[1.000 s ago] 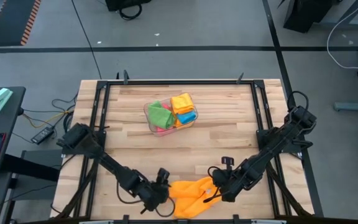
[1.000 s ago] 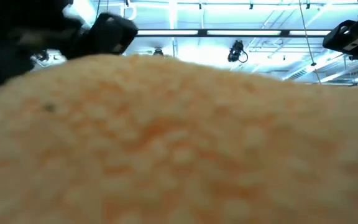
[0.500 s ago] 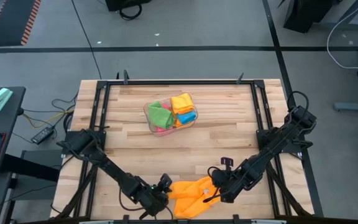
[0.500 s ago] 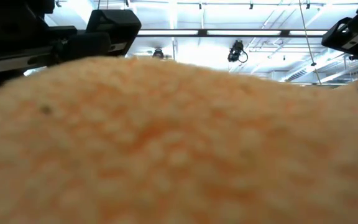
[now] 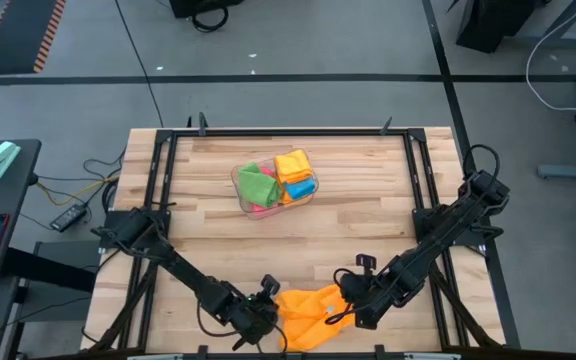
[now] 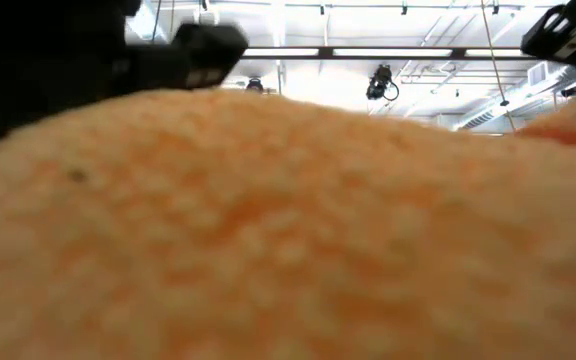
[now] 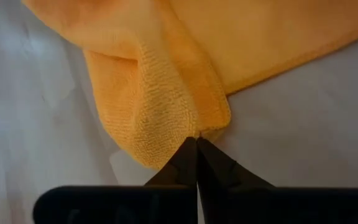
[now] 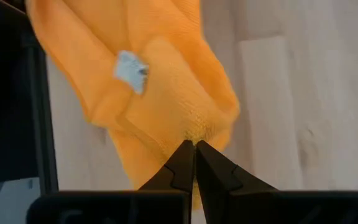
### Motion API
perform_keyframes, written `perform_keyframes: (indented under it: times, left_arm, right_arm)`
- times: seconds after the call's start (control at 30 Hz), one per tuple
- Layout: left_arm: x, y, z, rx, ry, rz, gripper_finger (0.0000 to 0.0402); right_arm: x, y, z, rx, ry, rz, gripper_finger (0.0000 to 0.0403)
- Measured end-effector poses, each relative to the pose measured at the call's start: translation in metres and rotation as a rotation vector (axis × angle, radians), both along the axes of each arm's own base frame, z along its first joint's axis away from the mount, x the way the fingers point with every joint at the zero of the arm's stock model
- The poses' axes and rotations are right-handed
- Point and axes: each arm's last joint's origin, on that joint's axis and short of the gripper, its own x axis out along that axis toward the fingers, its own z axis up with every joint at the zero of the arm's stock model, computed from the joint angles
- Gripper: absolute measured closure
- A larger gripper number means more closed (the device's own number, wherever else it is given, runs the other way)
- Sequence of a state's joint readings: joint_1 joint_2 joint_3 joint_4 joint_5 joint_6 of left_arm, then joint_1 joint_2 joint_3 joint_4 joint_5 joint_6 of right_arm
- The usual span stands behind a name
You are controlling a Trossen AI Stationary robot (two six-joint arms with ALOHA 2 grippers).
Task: Fold microfiber towels
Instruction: Fold the orange microfiber cloth
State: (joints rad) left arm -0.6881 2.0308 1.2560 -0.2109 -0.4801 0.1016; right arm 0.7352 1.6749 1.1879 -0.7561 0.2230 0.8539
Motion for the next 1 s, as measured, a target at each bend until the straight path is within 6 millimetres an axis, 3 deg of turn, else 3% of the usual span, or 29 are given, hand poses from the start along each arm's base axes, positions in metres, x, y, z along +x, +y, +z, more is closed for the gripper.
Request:
perform_keyframes:
  times: [0.23,0.53,0.63,0.77,1.0]
  left_arm:
    - [0.009,-0.009,0.032,0.018,0.035,0.006,0.0396]
    - [0.01,-0.01,0.051,0.031,0.086,0.045,0.0395]
    - [0.01,-0.01,0.052,0.029,0.09,0.053,0.0396]
    - [0.011,-0.009,0.052,0.016,0.09,0.072,0.0387]
    - [0.011,-0.006,0.051,0.016,0.105,0.094,0.0396]
  right_arm:
    - [-0.011,-0.002,0.006,-0.038,0.109,-0.028,0.0362]
    - [-0.022,0.0,0.001,-0.015,0.211,-0.086,0.0238]
    - [-0.023,0.01,0.002,0.006,0.139,-0.05,0.0217]
    - [-0.026,0.031,0.003,-0.028,-0.098,0.082,0.0216]
    - [-0.053,0.049,-0.025,-0.098,-0.276,0.191,0.0242]
